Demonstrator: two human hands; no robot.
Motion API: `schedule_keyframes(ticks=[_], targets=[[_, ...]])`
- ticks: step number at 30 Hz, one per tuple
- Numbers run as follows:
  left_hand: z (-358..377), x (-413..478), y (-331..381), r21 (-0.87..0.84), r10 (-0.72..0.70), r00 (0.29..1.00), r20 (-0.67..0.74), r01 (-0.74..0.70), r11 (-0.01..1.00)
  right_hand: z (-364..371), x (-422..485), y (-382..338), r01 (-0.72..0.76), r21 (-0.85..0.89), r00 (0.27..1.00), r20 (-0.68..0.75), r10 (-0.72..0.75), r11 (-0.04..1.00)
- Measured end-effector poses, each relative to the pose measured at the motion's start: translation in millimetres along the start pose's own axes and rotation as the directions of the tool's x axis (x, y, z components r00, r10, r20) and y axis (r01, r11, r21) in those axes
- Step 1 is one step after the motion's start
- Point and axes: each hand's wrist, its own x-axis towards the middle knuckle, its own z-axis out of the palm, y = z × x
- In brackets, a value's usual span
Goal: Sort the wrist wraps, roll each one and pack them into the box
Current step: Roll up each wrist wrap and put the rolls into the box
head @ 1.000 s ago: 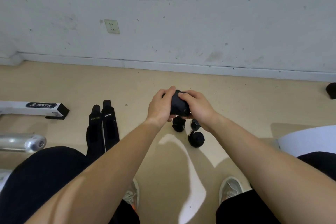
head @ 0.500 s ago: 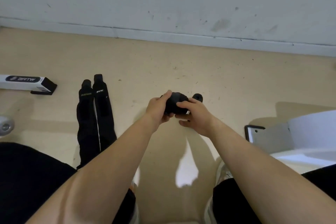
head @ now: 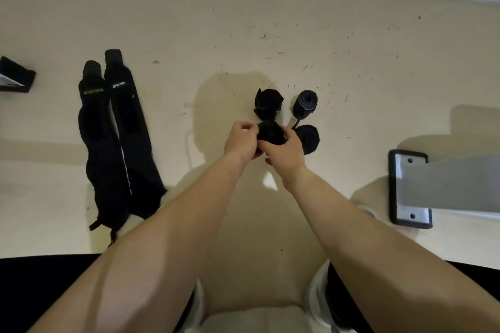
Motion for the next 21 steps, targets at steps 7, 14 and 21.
schedule_keyframes(ticks=[7,14,21], targets=[[12.5,47.7,-22.7,0.031,-0.043,0.999,-0.017,0.044,0.999,18.1,29.4,25.2,0.001,-0.118,0.995,-0.098,-0.013,0.993],[13.7,63.6,-30.9,0.016,-0.045,0.999,0.006,0.045,0.999,27.0,32.5,28.4,0.002,-0.162,0.995,-0.098,-0.018,0.987],[3.7,48.5,-23.2,0.006,-0.077,0.994,0.078,0.077,0.997,18.6,18.9,23.5,-0.011,-0.178,0.994,-0.105,-0.007,0.984]])
